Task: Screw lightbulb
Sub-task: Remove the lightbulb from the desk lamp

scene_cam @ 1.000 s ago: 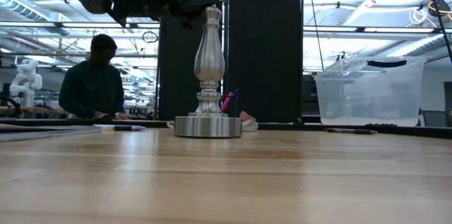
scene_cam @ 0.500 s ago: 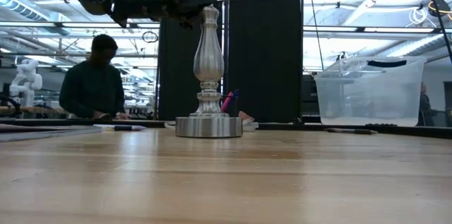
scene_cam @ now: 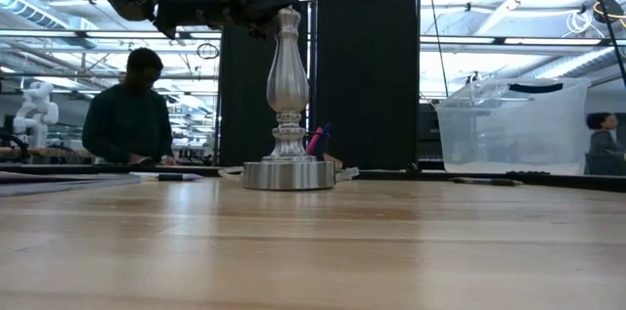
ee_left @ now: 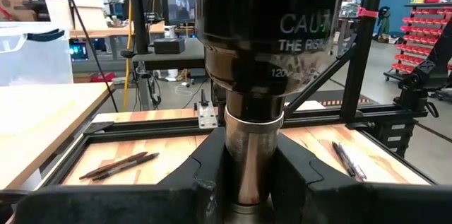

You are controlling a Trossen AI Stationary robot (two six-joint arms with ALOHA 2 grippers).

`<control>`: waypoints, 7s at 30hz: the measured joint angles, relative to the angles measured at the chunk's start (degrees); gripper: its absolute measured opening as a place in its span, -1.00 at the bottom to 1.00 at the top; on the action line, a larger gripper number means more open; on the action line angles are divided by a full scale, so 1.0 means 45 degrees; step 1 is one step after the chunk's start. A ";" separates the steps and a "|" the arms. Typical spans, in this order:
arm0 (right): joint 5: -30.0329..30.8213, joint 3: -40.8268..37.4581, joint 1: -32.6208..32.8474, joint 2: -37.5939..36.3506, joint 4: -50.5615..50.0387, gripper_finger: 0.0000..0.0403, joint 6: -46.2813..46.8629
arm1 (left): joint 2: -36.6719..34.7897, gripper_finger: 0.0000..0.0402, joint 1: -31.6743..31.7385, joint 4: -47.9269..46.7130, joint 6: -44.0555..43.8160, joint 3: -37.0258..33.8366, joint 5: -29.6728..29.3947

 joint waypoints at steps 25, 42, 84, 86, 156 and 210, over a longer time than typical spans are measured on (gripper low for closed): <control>-1.1082 -0.0010 -0.2755 -0.0104 0.0545 0.29 0.1102 | 0.0052 -0.64 0.0165 0.0387 0.0716 0.0044 0.2226; -1.4485 -0.0068 -0.3012 -0.0012 0.1715 0.29 0.0445 | 0.0076 -0.64 0.0302 0.0333 -0.0165 0.0058 0.3850; -1.3074 -0.0092 -0.2485 0.0275 0.3645 0.38 0.2343 | 0.0985 -0.64 -0.0058 0.1670 -0.0510 0.0058 0.4576; -1.3039 -0.0092 -0.2495 0.0275 0.3644 0.38 0.2405 | 0.0985 -0.64 -0.0058 0.1670 -0.0515 0.0058 0.4547; 1.1565 -0.0019 0.3254 -0.0195 0.1113 0.92 0.1613 | 0.0980 -0.64 -0.1167 0.1827 -0.0117 0.0053 -0.4326; 1.3439 -0.0010 0.3319 0.2684 1.1571 0.27 -0.7883 | 0.0990 -0.64 -0.1530 0.1859 0.0034 0.0039 -0.4237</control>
